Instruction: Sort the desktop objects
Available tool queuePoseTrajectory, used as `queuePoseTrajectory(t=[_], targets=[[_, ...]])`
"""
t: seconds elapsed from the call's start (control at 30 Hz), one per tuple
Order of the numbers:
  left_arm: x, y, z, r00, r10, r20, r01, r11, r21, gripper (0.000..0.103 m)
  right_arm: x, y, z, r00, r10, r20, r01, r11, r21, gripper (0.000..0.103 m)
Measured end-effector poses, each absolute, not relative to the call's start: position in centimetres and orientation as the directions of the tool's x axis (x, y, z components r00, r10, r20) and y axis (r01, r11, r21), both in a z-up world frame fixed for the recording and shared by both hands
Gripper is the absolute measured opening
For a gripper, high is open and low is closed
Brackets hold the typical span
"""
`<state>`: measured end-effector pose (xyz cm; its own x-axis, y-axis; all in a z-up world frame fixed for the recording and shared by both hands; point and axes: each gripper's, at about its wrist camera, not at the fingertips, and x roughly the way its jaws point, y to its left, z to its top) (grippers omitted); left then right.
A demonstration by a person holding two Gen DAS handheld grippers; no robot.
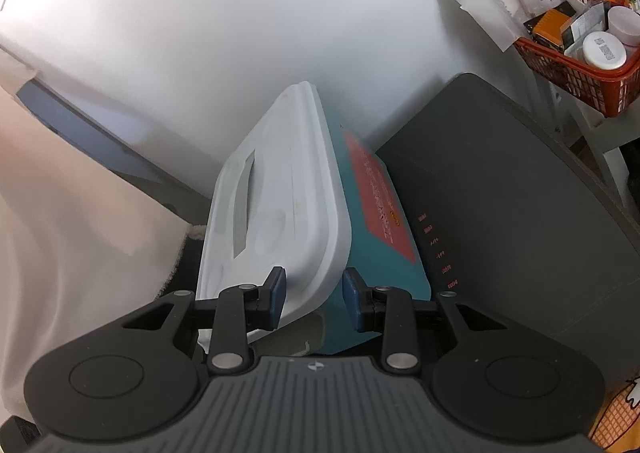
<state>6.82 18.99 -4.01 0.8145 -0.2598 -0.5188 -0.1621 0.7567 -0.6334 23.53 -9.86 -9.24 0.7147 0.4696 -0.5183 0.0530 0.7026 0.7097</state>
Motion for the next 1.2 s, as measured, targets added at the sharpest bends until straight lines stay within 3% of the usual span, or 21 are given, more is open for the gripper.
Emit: queuePoseTrajectory(t=[1.2], targets=[[7.9, 15.9, -3.5, 0.797, -0.281, -0.534, -0.105, 0.807, -0.582, 0.087, 21.7, -13.2, -8.7, 0.722, 0.448, -0.528, 0.043, 0.732, 0.68, 0.038]])
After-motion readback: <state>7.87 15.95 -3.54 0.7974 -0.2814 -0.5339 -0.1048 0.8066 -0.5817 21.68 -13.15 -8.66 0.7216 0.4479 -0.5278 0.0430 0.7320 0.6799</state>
